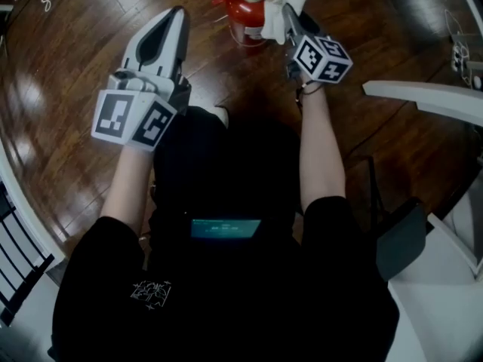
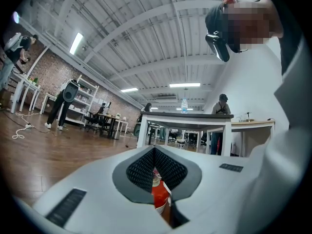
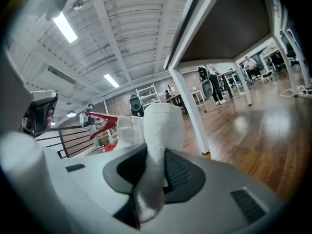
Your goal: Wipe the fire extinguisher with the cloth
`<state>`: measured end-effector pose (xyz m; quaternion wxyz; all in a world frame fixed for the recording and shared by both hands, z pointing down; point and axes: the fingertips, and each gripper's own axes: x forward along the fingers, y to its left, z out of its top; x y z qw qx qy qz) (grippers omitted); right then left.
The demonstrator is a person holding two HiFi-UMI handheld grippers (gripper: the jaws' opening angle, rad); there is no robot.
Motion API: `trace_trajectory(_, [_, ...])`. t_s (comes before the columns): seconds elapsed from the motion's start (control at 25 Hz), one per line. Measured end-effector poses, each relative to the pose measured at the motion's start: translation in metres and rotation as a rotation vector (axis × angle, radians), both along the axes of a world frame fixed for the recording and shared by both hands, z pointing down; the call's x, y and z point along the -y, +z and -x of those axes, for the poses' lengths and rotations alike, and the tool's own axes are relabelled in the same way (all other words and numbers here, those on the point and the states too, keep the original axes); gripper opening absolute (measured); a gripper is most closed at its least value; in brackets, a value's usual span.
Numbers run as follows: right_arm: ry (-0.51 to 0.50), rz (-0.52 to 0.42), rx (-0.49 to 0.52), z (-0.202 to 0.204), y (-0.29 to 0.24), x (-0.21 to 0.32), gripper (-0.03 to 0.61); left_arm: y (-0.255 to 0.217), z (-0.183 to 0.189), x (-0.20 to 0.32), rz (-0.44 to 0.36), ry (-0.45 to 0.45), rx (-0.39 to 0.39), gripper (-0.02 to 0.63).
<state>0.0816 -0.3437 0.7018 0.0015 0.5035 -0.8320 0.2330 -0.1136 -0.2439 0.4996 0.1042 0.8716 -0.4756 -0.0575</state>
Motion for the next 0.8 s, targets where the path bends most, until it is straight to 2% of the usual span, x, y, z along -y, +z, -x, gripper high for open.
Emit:
trace_trajectory(0.24, [0.043,0.159,-0.011,0.000,0.095,-0.011,0.107,0.007,0.010,0.007,0.019,-0.009,-0.001,0.000])
trace_trajectory(0.36, [0.014,0.281,-0.081,0.006,0.154,-0.028,0.107,0.007,0.009,0.011,0.022,-0.010,-0.012,0.000])
trace_trajectory(0.44, [-0.020,0.310,-0.136,0.008,0.166,-0.036,0.107,0.007,0.009,0.011,0.014,-0.016,-0.014,0.000])
trace_trajectory(0.52, [-0.006,0.242,-0.124,0.002,0.140,-0.038,0.107,0.006,0.009,0.009,0.007,-0.023,-0.017,0.000])
trace_trajectory(0.72, [0.105,-0.150,0.071,-0.010,-0.022,-0.045,0.110,0.005,0.011,0.005,0.005,-0.038,-0.025,0.000])
trace_trajectory(0.8, [0.091,-0.251,0.069,0.003,-0.062,-0.052,0.110,0.005,0.014,0.006,0.009,-0.047,-0.033,0.000])
